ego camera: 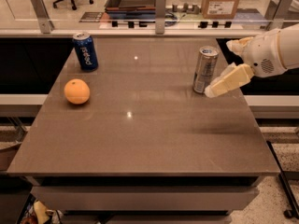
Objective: Move redbull can near orange
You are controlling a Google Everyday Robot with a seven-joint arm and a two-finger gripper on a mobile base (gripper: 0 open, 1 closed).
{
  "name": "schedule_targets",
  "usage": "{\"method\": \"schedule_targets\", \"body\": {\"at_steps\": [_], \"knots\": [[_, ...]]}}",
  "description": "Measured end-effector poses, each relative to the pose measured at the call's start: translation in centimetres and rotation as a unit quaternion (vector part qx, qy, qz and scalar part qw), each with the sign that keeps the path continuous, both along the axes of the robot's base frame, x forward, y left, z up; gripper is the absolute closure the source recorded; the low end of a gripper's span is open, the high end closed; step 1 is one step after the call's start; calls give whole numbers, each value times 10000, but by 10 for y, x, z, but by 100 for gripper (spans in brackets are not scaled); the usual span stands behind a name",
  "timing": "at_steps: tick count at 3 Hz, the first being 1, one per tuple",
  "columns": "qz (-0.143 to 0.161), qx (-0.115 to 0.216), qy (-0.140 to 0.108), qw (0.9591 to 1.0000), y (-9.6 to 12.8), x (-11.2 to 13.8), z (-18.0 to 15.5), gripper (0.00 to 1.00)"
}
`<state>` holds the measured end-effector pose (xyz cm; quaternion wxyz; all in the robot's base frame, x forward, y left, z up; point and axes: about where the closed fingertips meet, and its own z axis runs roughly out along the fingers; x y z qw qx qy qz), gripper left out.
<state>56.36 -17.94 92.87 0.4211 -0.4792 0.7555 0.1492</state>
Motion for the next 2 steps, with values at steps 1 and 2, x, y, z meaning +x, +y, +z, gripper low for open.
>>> {"method": "schedule_targets", "body": {"at_steps": [1,2], "knots": [[-5,295,-46,9996,2,19,-11,0],[19,699,-126,9975,10,36,-21,0]]}}
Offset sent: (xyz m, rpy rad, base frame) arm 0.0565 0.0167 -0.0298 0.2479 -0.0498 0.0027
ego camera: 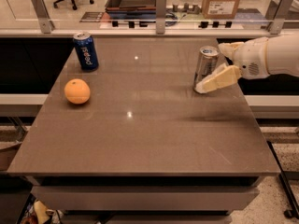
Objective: Move redbull can near orange
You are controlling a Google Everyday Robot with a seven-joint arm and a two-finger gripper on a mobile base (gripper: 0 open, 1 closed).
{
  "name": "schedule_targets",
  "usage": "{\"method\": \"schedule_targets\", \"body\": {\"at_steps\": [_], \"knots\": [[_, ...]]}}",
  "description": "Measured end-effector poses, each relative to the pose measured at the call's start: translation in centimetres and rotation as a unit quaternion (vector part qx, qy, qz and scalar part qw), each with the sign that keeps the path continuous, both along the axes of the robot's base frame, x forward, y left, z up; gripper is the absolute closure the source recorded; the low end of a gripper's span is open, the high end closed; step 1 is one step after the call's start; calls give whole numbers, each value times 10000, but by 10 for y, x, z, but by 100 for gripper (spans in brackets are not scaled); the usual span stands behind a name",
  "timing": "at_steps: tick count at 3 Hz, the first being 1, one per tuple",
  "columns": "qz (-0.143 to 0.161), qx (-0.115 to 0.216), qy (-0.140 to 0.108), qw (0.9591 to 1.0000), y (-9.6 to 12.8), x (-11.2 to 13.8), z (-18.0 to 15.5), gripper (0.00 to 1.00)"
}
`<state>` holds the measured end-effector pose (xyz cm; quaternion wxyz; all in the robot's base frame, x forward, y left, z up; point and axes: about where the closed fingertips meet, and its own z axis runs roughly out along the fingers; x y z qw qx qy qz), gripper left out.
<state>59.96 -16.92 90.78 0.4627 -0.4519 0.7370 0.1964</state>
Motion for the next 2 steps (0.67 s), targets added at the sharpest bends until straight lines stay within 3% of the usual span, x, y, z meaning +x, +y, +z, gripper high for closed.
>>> {"method": "schedule_targets", "body": {"at_steps": [1,2], "knots": [[-49,462,-101,9989,6,13,-6,0],[-80,748,-232,9969,11,21,-9,10]]}}
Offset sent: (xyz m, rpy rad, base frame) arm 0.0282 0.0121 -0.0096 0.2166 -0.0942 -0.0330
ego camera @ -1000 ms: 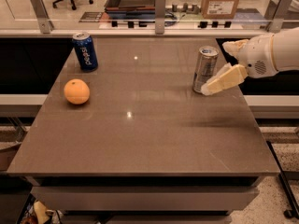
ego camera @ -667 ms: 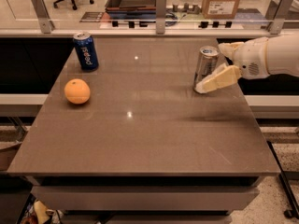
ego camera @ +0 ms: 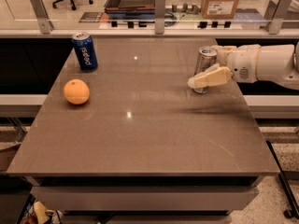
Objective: Move redbull can near orange
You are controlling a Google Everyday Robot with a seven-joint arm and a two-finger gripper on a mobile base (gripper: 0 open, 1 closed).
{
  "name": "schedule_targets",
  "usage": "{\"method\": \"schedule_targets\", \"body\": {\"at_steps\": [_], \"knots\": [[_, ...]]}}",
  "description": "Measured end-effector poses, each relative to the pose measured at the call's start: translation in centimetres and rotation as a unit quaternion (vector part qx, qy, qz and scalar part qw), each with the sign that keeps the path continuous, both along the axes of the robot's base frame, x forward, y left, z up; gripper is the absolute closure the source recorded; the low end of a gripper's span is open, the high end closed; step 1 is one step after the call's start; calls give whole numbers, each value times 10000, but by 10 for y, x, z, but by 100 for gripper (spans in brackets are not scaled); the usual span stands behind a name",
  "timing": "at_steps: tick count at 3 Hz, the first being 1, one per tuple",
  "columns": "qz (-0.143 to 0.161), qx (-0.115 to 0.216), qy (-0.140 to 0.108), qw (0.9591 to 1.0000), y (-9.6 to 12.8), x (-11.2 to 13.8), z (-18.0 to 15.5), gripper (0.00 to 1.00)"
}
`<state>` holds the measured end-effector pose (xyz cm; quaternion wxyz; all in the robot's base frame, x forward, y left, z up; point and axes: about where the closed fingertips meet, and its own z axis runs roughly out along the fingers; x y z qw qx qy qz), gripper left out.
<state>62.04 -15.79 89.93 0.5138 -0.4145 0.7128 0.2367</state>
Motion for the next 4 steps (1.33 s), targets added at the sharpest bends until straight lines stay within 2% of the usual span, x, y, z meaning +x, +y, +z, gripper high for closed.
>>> {"method": "schedule_targets", "body": {"at_steps": [4], "knots": [[78,56,-31,9999,11,2,0,100]]}}
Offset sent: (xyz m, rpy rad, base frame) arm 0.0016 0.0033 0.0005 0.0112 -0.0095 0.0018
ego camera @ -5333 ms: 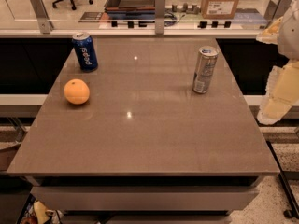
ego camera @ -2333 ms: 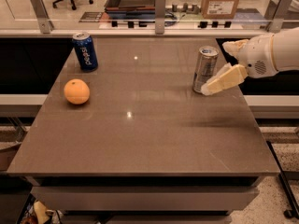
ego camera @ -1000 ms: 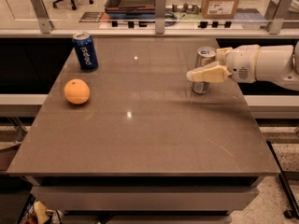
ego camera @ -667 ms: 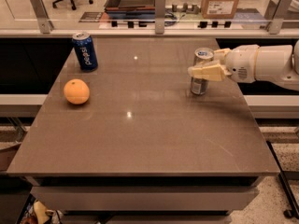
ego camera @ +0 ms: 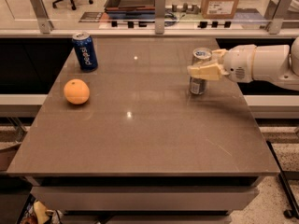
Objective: Move redbull can near orange
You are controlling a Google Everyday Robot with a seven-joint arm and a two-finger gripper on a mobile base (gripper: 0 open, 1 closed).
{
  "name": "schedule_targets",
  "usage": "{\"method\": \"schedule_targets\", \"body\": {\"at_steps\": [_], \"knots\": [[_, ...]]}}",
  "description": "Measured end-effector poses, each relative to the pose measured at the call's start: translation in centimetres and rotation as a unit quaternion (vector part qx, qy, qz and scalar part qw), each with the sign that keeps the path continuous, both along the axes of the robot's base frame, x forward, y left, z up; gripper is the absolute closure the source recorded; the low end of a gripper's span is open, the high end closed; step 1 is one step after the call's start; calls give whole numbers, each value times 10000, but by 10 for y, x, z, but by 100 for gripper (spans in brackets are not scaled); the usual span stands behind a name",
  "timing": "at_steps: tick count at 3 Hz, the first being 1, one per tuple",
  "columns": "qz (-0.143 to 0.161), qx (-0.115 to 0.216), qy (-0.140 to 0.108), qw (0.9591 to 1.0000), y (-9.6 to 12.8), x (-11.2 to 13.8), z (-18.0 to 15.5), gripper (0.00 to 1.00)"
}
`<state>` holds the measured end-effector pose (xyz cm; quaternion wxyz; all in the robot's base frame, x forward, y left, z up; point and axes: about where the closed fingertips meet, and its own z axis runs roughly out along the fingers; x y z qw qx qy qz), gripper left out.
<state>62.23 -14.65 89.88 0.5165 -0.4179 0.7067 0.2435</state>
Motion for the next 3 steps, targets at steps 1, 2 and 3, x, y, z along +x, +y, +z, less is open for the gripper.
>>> {"method": "schedule_targets", "body": {"at_steps": [1,2,3], "knots": [[6,0,1,10000,1,0,0,100],[-2,-110,4,9999,8,-5,5,100],[38,-190,48,9998,25,-17,14,100]]}}
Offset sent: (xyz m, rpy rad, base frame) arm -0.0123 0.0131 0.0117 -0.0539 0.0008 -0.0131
